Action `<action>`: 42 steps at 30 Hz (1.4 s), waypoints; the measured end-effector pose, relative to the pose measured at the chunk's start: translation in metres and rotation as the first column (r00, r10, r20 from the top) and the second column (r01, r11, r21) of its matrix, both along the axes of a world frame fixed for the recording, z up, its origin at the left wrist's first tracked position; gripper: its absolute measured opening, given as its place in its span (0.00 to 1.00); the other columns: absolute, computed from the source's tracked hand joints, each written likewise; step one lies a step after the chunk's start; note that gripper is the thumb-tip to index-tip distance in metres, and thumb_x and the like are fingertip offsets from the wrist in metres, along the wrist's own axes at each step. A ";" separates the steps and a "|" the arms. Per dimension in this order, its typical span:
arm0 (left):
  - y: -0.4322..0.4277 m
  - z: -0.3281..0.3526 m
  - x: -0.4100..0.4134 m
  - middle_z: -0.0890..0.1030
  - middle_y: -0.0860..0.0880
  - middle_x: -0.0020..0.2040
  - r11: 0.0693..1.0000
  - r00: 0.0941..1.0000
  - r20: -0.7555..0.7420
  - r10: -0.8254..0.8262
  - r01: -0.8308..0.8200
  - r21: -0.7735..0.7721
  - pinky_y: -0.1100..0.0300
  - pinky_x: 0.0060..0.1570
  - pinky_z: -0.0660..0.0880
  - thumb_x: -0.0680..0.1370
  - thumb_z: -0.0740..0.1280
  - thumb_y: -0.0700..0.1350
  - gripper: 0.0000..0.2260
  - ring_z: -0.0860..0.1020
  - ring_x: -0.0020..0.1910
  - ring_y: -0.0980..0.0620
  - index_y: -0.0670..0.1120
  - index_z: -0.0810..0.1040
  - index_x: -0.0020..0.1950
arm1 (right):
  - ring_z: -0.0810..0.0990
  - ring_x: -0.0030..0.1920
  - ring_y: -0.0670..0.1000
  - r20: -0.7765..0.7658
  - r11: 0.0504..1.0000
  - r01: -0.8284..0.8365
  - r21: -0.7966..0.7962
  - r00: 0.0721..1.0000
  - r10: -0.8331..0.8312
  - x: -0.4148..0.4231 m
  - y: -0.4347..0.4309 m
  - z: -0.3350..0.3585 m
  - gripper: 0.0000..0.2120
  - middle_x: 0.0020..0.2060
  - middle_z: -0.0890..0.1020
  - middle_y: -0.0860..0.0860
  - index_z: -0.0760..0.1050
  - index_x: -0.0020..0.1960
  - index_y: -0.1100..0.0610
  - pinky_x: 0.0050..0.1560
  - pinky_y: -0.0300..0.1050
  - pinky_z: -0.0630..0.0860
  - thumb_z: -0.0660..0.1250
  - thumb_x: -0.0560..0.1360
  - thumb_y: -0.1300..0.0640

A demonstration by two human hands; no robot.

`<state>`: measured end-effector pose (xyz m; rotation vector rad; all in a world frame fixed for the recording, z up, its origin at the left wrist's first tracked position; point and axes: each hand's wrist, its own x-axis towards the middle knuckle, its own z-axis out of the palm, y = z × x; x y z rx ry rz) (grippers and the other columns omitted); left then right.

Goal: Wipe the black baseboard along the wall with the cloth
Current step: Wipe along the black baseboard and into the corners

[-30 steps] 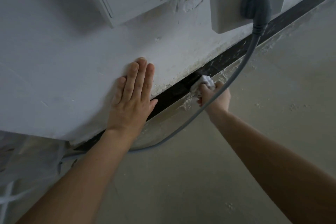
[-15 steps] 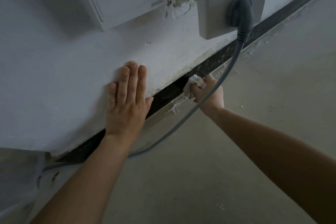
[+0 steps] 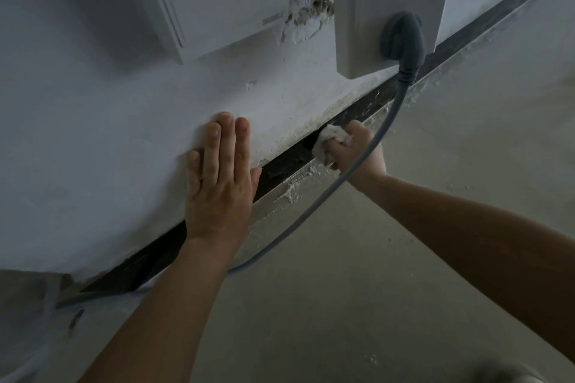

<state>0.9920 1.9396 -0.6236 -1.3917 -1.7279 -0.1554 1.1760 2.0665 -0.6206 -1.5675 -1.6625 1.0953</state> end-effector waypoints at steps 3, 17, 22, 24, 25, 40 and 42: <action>0.000 0.000 0.001 0.34 0.37 0.76 1.000 1.000 -0.001 0.000 0.000 -0.002 0.48 0.73 0.36 0.82 0.56 0.59 0.36 0.34 0.75 0.42 0.38 0.44 0.78 | 0.84 0.38 0.54 0.012 0.967 0.243 -0.071 0.970 -0.243 0.010 0.010 0.014 0.10 0.42 0.83 0.57 0.70 0.39 0.52 0.40 0.53 0.83 0.67 0.76 0.52; 0.005 -0.004 0.002 0.33 0.38 0.75 1.000 0.999 0.017 0.027 -0.028 0.013 0.49 0.73 0.34 0.82 0.54 0.60 0.37 0.33 0.75 0.43 0.37 0.42 0.78 | 0.83 0.38 0.54 -0.016 0.991 0.133 0.009 0.991 -0.133 0.012 0.023 0.000 0.05 0.37 0.81 0.53 0.72 0.42 0.54 0.40 0.53 0.83 0.68 0.73 0.56; 0.005 -0.004 0.003 0.33 0.38 0.76 1.000 1.000 0.016 0.017 -0.017 0.012 0.49 0.73 0.35 0.82 0.55 0.60 0.37 0.34 0.75 0.44 0.37 0.42 0.78 | 0.84 0.39 0.54 -0.019 0.991 0.128 -0.045 0.991 -0.129 0.015 -0.001 0.009 0.06 0.38 0.83 0.54 0.76 0.43 0.52 0.34 0.46 0.81 0.67 0.76 0.52; 0.006 -0.004 0.003 0.33 0.38 0.76 1.000 1.000 0.022 0.016 -0.017 0.017 0.49 0.73 0.35 0.82 0.55 0.60 0.38 0.34 0.75 0.44 0.37 0.42 0.78 | 0.83 0.34 0.52 -0.129 0.988 -0.088 -0.128 0.989 0.071 -0.001 -0.032 0.012 0.11 0.32 0.82 0.51 0.79 0.36 0.48 0.33 0.48 0.81 0.67 0.76 0.55; 0.006 -0.005 0.003 0.33 0.39 0.76 1.000 1.000 0.023 0.018 -0.018 0.017 0.49 0.73 0.35 0.82 0.55 0.60 0.38 0.34 0.75 0.44 0.37 0.42 0.78 | 0.82 0.32 0.51 -0.153 0.979 -0.142 -0.148 0.981 0.119 -0.009 -0.041 0.010 0.13 0.29 0.80 0.50 0.79 0.33 0.47 0.34 0.50 0.80 0.68 0.75 0.57; 0.008 -0.002 0.005 0.37 0.37 0.77 1.000 0.999 0.011 0.030 -0.030 0.004 0.47 0.74 0.36 0.82 0.55 0.60 0.37 0.37 0.76 0.43 0.36 0.46 0.78 | 0.79 0.29 0.49 0.069 0.908 0.236 -0.347 0.972 -0.226 0.047 0.052 0.020 0.09 0.37 0.80 0.55 0.73 0.54 0.63 0.24 0.37 0.77 0.66 0.78 0.59; 0.006 0.002 0.010 0.38 0.37 0.77 0.999 0.999 0.042 0.029 -0.027 -0.032 0.48 0.75 0.38 0.82 0.54 0.59 0.35 0.37 0.76 0.43 0.36 0.47 0.78 | 0.80 0.30 0.49 0.135 0.921 0.078 -0.382 0.990 -0.027 0.051 0.045 0.023 0.08 0.38 0.81 0.56 0.73 0.52 0.62 0.25 0.37 0.77 0.67 0.77 0.59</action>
